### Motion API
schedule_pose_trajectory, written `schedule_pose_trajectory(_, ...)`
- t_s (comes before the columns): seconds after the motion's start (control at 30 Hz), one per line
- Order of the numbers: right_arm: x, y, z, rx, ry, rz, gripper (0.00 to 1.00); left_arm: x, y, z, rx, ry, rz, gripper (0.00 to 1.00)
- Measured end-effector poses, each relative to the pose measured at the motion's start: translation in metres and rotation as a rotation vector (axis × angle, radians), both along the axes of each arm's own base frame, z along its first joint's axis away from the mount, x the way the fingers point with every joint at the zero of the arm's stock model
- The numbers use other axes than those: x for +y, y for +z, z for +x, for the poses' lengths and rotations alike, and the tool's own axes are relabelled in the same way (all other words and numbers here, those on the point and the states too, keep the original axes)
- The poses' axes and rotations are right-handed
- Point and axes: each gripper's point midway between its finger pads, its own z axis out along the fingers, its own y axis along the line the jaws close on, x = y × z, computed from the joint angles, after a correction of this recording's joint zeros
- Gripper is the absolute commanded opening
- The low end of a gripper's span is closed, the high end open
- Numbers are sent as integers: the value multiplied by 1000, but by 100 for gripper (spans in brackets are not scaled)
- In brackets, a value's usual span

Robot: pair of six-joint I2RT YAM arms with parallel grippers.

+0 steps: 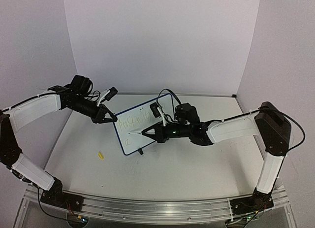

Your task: Write a sentence on the whiteboard

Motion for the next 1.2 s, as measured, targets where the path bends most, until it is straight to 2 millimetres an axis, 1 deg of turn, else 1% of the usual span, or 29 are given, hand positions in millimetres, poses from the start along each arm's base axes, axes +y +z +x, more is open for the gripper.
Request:
schedule_pose_trajectory(0.1, -1, -7, 2, 14, -16, -10, 0, 0, 0, 0, 0, 0, 0, 0)
schedule_pose_trajectory(0.27, -4, -26, 9, 44, -57, -42, 0, 0, 0, 0, 1, 0, 0, 0)
schedule_pose_trajectory(0.37, -4, -35, 10, 59, -64, -57, 0, 0, 0, 0, 0, 0, 0, 0)
schedule_pose_trajectory(0.77, -5, -39, 12, 68, -69, -63, 0, 0, 0, 0, 1, 1, 0, 0)
schedule_pose_trajectory(1.03, 0, -50, 9, 94, -31, -86, 0, 0, 0, 0, 1, 1, 1, 0)
schedule_pose_trajectory(1.2, -1, -61, 7, 115, -23, -110, 0, 0, -1, 0, 1, 0, 0, 0)
